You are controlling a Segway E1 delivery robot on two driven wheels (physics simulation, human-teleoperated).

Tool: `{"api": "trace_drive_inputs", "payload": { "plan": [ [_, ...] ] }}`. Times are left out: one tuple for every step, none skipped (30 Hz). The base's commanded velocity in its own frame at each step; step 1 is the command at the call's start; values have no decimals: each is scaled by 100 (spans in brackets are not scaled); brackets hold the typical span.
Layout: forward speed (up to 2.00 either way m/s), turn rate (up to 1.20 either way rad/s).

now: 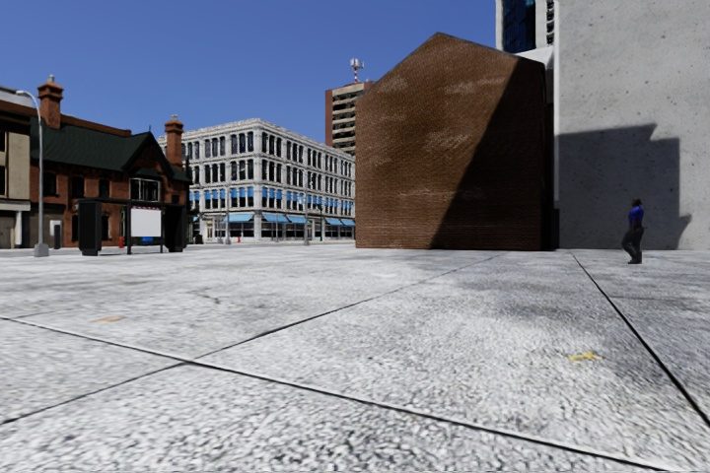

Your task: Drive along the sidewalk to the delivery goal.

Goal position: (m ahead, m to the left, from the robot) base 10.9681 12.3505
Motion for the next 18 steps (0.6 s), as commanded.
{"api": "trace_drive_inputs", "payload": {
  "plan": [
    [158,0],
    [158,0],
    [158,0],
    [158,0],
    [158,0],
    [158,0],
    [158,0],
    [158,0],
    [158,0],
    [158,0],
    [158,0],
    [158,0],
    [158,0],
    [158,0],
    [158,0],
    [158,0],
    [158,0],
    [158,0]
  ]
}}
